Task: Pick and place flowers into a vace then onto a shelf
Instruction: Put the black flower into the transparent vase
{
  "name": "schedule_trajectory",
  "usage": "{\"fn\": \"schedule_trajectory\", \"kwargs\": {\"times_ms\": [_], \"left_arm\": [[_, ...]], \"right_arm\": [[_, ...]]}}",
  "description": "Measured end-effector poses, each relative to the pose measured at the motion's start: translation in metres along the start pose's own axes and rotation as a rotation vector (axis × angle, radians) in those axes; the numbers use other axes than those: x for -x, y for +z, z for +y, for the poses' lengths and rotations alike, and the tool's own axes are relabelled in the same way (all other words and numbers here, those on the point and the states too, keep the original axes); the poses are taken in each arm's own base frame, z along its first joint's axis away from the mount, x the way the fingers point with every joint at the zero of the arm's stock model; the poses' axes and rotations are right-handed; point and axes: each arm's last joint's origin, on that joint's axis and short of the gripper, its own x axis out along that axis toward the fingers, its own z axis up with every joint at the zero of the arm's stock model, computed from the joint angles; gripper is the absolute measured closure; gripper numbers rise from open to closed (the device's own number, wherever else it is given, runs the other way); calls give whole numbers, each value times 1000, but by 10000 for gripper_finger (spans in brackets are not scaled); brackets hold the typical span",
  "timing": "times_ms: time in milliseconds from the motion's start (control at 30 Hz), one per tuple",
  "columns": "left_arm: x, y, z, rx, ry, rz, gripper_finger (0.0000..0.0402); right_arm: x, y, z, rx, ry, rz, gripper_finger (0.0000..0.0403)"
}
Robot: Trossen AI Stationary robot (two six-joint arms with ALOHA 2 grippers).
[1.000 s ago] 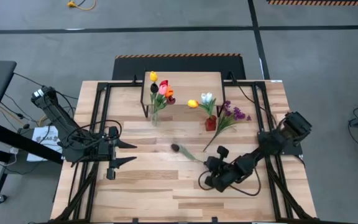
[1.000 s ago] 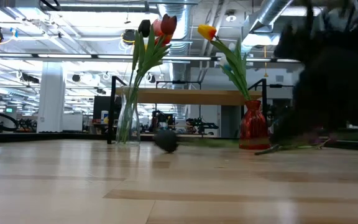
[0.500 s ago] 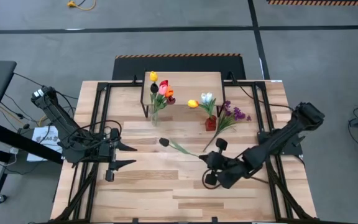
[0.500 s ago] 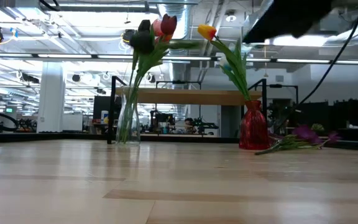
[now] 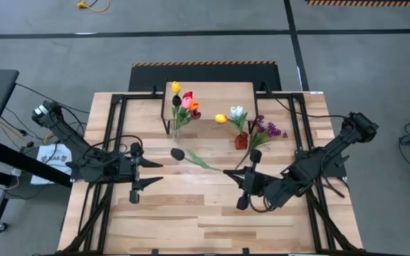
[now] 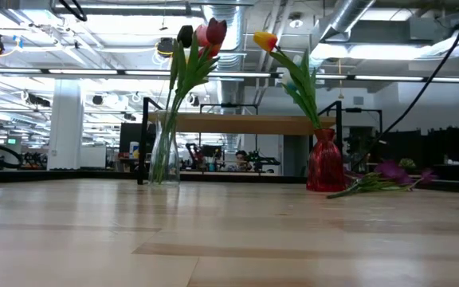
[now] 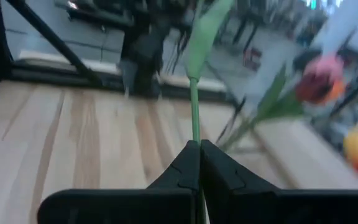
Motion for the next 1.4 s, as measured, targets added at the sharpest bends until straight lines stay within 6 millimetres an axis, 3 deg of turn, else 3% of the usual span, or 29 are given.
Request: {"fn": "schedule_trajectory", "kwargs": {"times_ms": [167, 400, 867, 1167, 1400], "left_arm": [[-13, 10, 2, -22, -60, -110, 232], [-29, 19, 12, -46, -67, -221, 232], [-80, 12, 29, -68, -187, -305, 232], [-119, 25, 23, -100, -241, -356, 232], [-127, 40, 21, -159, -221, -409, 232]], "right_arm": [[0, 28, -7, 52, -11, -126, 403], [-3, 48, -16, 94, 9, -263, 403], [-19, 55, -31, 93, 86, -364, 403], [-23, 56, -35, 87, 98, -381, 403], [-22, 54, -28, 92, 118, -374, 403]]}}
